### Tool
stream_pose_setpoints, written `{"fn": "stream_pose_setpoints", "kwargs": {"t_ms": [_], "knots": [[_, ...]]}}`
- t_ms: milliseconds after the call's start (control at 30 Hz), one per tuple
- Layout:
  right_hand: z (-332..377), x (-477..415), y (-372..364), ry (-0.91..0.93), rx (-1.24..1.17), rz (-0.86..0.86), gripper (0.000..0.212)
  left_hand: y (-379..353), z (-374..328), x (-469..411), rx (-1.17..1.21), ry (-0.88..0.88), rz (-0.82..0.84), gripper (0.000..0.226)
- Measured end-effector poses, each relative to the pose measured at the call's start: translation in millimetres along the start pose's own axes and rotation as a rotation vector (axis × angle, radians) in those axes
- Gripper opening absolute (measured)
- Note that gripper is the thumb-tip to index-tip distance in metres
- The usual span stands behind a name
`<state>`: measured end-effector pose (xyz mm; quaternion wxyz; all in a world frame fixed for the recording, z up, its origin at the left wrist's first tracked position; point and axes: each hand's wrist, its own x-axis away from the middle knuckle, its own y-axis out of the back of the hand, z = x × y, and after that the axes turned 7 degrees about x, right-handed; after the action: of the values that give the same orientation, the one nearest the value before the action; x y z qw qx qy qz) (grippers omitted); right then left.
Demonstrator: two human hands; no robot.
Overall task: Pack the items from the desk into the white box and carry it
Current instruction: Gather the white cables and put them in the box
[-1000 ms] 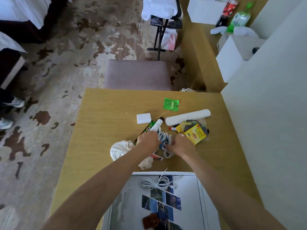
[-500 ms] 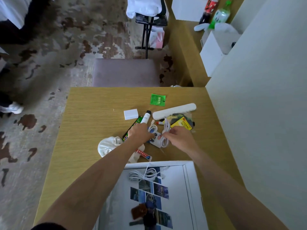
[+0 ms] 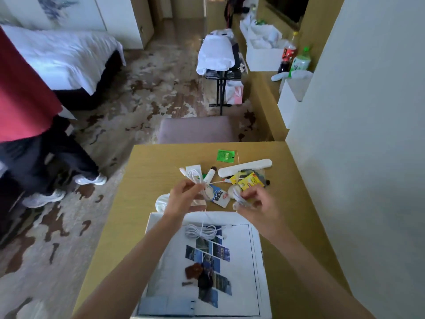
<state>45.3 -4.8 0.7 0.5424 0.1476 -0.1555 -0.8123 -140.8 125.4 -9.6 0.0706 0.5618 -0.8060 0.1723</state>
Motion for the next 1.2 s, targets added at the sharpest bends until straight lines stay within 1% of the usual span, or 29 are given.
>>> {"fn": "stream_pose_setpoints", "kwargs": {"t_ms": [100, 200, 267, 333, 400, 467, 533, 600, 700, 767, 900, 1033, 1100, 1200], "knots": [[-3, 21, -8, 0.13, 0.08, 0.061, 0.027, 15, 8, 42, 0.128, 0.027, -0.067, 0.022], [-8, 42, -22, 0.257, 0.19, 0.157, 0.029, 34, 21, 73, 0.218, 0.078, -0.084, 0.016], [-12, 54, -33, 0.343, 0.268, 0.189, 0.03, 44, 29, 89, 0.259, 0.101, -0.095, 0.02], [-17, 62, -45, 0.374, 0.349, 0.206, 0.03, 52, 35, 100, 0.317, 0.112, -0.119, 0.022], [-23, 65, -59, 0.337, 0.435, 0.229, 0.03, 62, 38, 108, 0.344, 0.11, -0.149, 0.025], [-30, 65, -75, 0.291, 0.529, 0.251, 0.031, 72, 40, 115, 0.348, 0.098, -0.158, 0.037], [-34, 63, -92, 0.26, 0.606, 0.265, 0.031, 82, 41, 122, 0.343, 0.097, -0.152, 0.043], [-36, 60, -107, 0.25, 0.675, 0.267, 0.028, 93, 42, 127, 0.31, 0.09, -0.131, 0.042], [-39, 54, -126, 0.25, 0.79, 0.27, 0.027, 105, 42, 129, 0.306, 0.102, -0.123, 0.032], [-41, 51, -136, 0.258, 0.834, 0.245, 0.027, 109, 42, 127, 0.306, 0.122, -0.117, 0.031], [-39, 47, -145, 0.241, 0.849, 0.166, 0.026, 111, 39, 121, 0.245, 0.162, -0.032, 0.031], [-35, 42, -152, 0.217, 0.877, 0.111, 0.032, 109, 36, 114, 0.206, 0.169, 0.022, 0.028], [-33, 41, -152, 0.179, 0.841, 0.123, 0.034, 107, 36, 111, 0.2, 0.169, 0.028, 0.029], [-26, 41, -141, 0.11, 0.727, 0.18, 0.04, 104, 37, 107, 0.202, 0.164, 0.031, 0.028]]}}
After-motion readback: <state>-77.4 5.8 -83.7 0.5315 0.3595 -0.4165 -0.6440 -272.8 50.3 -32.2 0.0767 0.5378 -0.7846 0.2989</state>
